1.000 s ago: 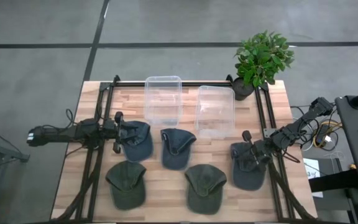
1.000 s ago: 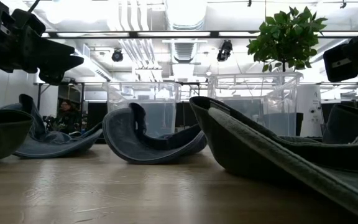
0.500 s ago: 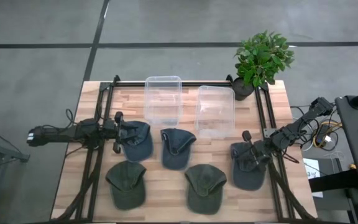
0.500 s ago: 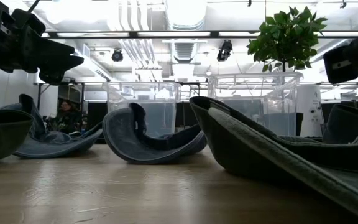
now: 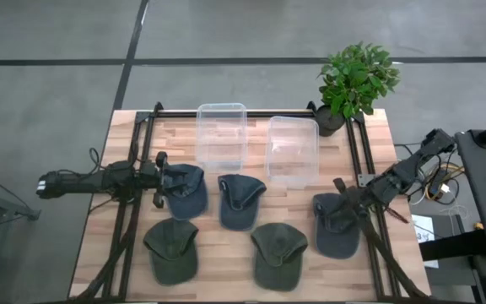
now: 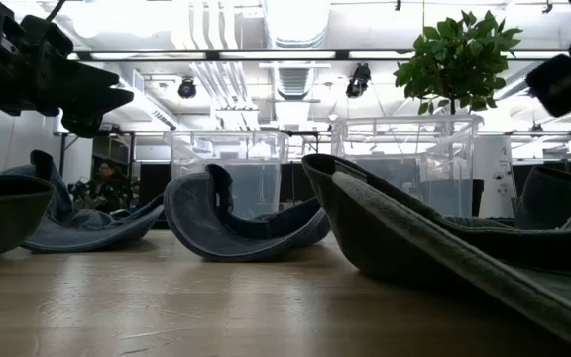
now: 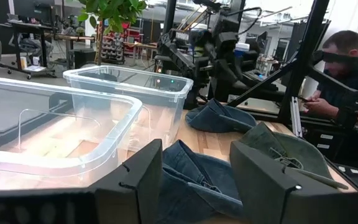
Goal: Pick & Place hat
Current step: Put the right blue cap into the right transparent bin
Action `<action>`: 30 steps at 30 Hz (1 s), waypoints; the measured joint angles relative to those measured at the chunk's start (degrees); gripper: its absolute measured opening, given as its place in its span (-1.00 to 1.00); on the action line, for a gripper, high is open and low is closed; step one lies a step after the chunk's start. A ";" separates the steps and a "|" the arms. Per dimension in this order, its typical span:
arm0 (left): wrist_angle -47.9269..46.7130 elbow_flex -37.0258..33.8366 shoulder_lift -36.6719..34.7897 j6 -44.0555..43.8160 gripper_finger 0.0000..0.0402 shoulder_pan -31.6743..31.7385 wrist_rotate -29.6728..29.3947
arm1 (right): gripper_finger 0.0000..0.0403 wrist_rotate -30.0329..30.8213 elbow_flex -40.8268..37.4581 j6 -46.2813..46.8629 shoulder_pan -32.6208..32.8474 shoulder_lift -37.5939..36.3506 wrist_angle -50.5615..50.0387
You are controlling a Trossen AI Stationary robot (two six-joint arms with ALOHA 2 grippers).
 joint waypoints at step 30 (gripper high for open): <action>-0.64 0.00 0.00 0.70 -0.10 0.02 0.09 | -0.53 -29.58 20.91 66.07 3.37 23.73 -34.69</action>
